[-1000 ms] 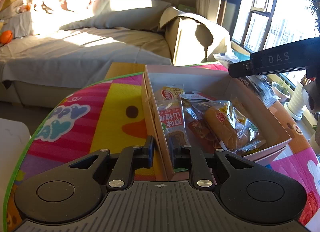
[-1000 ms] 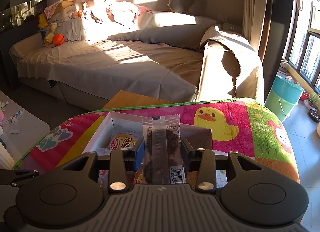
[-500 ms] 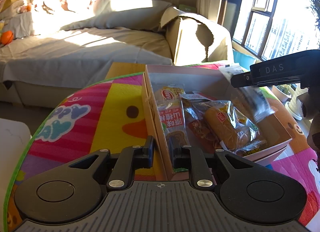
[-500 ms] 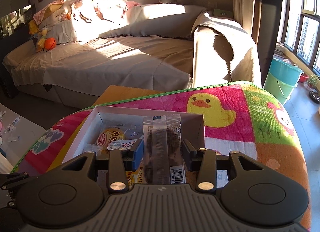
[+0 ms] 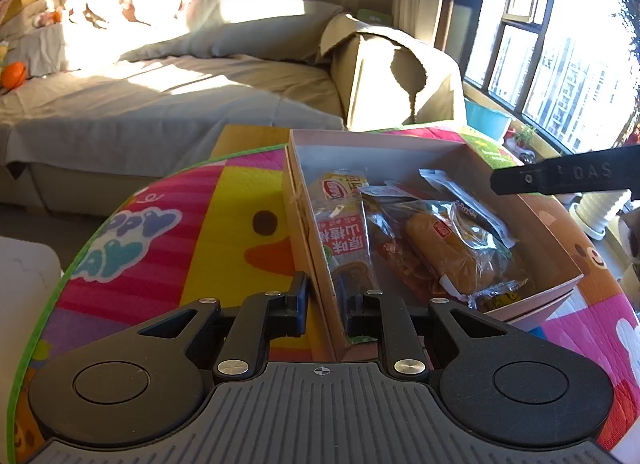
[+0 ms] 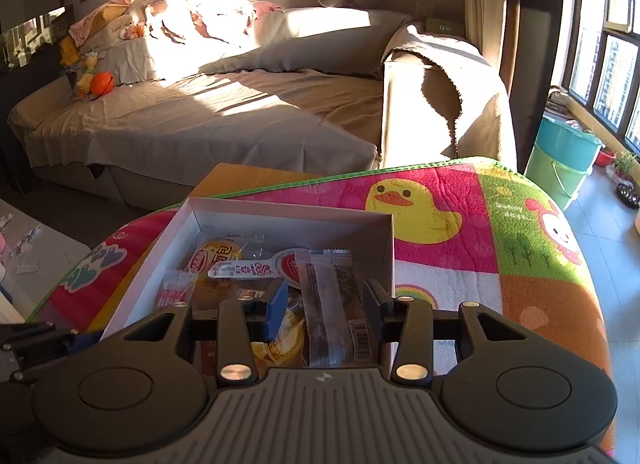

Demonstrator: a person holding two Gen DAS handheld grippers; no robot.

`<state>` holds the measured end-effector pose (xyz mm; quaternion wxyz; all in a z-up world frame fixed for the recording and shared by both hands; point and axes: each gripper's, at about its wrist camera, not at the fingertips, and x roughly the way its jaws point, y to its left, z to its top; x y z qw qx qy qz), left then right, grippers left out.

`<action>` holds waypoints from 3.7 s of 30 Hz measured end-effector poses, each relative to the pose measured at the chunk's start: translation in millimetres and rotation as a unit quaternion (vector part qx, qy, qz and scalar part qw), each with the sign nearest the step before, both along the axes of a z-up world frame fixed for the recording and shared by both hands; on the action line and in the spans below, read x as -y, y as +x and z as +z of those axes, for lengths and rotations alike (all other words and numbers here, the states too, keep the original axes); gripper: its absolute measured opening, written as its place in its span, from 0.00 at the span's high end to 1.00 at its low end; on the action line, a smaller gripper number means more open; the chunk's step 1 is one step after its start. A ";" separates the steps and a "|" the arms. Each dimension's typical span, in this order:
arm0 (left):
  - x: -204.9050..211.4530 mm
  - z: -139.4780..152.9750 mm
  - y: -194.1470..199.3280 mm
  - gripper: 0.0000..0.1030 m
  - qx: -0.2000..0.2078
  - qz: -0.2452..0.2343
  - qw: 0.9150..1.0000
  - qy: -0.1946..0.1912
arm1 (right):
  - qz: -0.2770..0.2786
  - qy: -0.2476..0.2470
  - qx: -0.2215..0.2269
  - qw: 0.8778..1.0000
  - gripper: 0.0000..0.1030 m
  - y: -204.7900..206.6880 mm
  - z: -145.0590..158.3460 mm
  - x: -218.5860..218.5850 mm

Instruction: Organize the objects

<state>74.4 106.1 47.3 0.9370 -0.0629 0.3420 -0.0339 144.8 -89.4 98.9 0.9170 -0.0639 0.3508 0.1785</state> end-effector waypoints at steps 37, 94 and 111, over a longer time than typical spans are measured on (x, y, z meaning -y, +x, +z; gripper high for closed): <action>28.7 59.9 6.1 0.06 0.143 0.064 0.985 0.067 | -0.099 0.052 0.012 0.994 0.00 -68.6 -60.1 103.4; 91.5 -42.1 -88.2 0.06 0.027 0.035 0.997 0.064 | -0.097 0.014 0.033 0.995 0.00 -125.1 -107.1 89.6; 93.8 -42.6 -90.6 0.06 0.030 0.039 0.997 0.067 | -0.098 0.014 0.033 0.995 0.00 -125.7 -106.8 89.4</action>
